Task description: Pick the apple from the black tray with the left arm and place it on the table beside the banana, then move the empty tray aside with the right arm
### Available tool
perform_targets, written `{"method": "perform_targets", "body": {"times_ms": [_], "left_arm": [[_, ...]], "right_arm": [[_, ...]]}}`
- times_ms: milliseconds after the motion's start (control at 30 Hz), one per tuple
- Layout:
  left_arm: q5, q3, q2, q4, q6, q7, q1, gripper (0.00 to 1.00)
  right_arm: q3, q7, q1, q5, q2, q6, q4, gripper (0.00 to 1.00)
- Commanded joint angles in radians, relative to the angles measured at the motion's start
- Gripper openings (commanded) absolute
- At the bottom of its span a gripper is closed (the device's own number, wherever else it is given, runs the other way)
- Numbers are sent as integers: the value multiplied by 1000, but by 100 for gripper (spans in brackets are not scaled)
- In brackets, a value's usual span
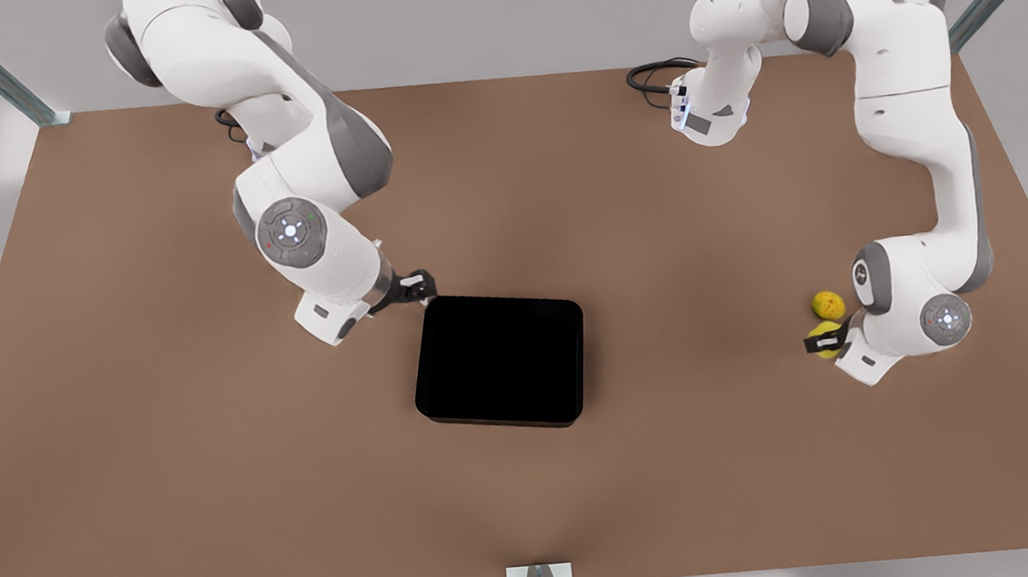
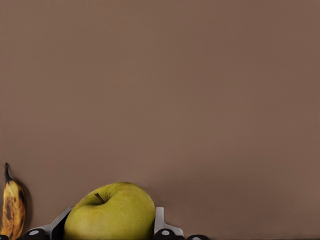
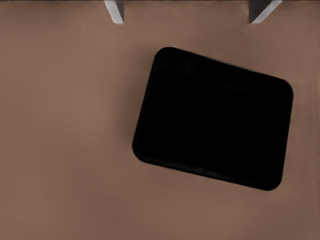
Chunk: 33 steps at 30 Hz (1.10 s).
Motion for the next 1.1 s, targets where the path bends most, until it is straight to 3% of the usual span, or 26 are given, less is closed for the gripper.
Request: {"method": "perform_targets", "body": {"times_ms": [0,33,67,133,200,300,333,367,433,467,500,633,833,1067], "left_arm": [[-7,0,-4,-30,234,819,7,70],[-9,0,6,-29,235,800,7,70],[-7,-2,19,-26,247,751,-2,72],[-7,-2,23,-23,254,740,-4,100],[-7,-2,23,-23,254,734,-4,100],[-19,-6,4,-7,235,664,-4,100],[-82,-12,-23,45,139,507,-4,100],[-246,-26,-29,231,-136,194,-5,100],[-242,-61,-56,493,-533,-183,-28,100],[-225,-57,-214,351,-526,-50,-24,100],[-225,-35,-420,10,-237,-40,-13,100],[-225,-34,-336,83,-220,-48,-2,100],[-222,-31,-334,85,-219,-47,10,100],[-222,-29,-334,89,-193,-50,18,100]], "right_arm": [[7,684,10,15,-86,112,-152,97],[9,684,10,17,-195,312,-366,99],[9,691,10,17,-217,350,-423,99],[7,694,7,17,-298,514,-604,99],[1,703,2,24,-298,571,-627,95],[-8,700,-5,-26,-250,695,-629,98],[-8,700,-5,-110,-232,715,-629,99],[-6,686,-4,-140,-215,726,-630,99],[-6,635,-4,-177,-183,751,-630,100],[-6,628,-4,-178,-166,757,-630,100],[-6,588,-4,-181,-152,757,-630,100],[-6,452,-4,-183,-106,788,-630,100],[-5,169,-4,-224,-20,824,-630,99],[18,91,1,-227,55,852,-633,97]]}}
